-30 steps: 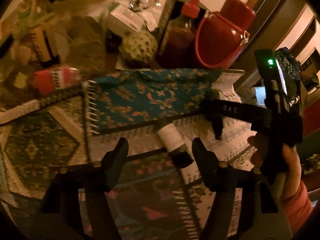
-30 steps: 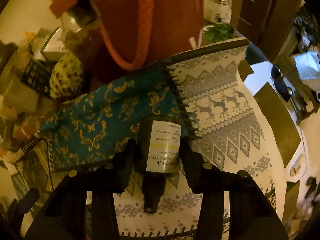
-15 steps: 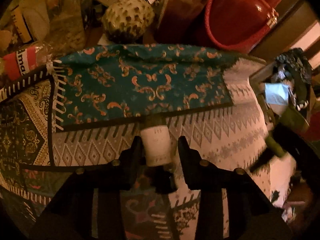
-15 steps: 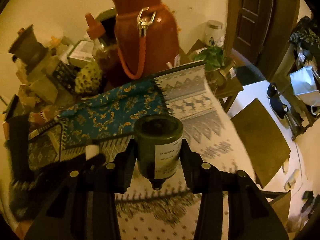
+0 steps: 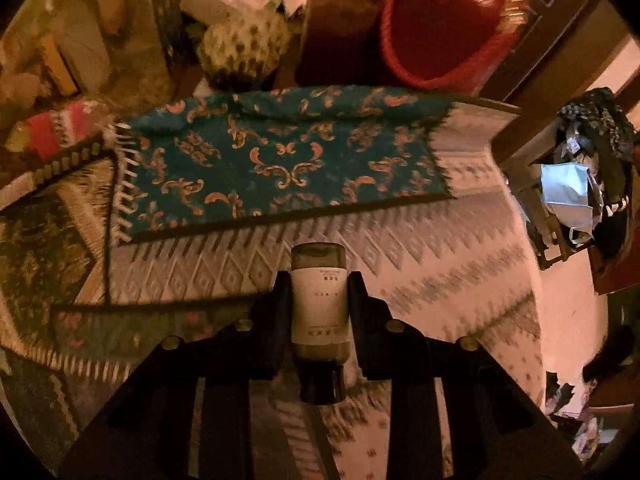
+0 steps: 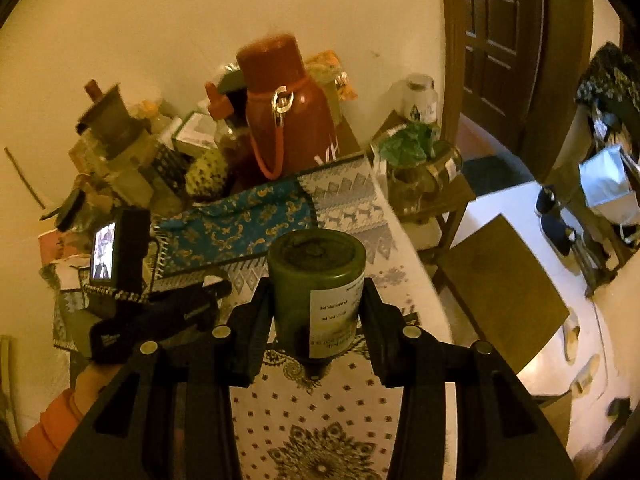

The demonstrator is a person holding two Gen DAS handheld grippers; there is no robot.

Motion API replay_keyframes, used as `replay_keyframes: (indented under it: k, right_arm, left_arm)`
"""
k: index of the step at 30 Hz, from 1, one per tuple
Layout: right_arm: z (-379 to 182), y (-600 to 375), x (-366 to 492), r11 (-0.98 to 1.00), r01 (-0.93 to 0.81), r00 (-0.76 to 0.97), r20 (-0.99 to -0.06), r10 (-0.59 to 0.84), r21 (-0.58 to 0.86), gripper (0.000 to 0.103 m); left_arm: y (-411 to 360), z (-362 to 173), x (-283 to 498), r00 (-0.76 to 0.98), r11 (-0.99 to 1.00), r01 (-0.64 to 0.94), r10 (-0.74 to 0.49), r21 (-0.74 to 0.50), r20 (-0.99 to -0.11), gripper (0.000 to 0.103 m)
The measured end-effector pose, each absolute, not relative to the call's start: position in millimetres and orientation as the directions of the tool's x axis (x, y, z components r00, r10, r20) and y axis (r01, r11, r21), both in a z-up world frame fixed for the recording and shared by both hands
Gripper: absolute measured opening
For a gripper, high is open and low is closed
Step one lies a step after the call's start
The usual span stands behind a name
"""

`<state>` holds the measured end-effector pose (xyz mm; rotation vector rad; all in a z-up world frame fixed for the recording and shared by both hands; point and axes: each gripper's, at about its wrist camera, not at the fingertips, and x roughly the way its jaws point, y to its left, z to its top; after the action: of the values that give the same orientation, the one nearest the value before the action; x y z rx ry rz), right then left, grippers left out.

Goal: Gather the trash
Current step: 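Lift the green jar and white bottle and carry them down toward the bin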

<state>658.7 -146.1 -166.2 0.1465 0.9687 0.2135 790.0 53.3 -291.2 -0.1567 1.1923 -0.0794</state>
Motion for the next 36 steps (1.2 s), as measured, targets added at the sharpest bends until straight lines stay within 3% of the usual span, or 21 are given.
replay_keyframes:
  k: [8, 20, 29, 36]
  right_arm:
    - [-129.9, -171.2, 617.7, 0.951, -0.210, 0.593, -0.744, 0.307, 0.225, 0.039]
    - [-72.2, -187.0, 555.9, 0.898, -0.369, 0.649, -0.626, 0.433, 0.238, 0.039]
    - [-30.6, -177.0, 498.6, 0.853, -0.456, 0.672, -0.529, 0.518, 0.255, 0.039]
    - [-23.0, -166.1, 446.6, 0.853, -0.457, 0.688, -0.508, 0.518, 0.252, 0.039]
  left_arm:
    - [41.9, -206.0, 703.7, 0.549, 0.983, -0.064, -0.107, -0.169, -0.829, 0.027]
    - [34.7, -77.4, 553.2, 0.779, 0.973, -0.134, -0.012, -0.185, -0.627, 0.027]
    - [39.2, -26.2, 471.0, 0.854, 0.969, -0.136, 0.008, -0.209, -0.521, 0.027]
    - [46.8, -11.0, 408.4, 0.885, 0.975, -0.082, -0.026, -0.209, -0.465, 0.027]
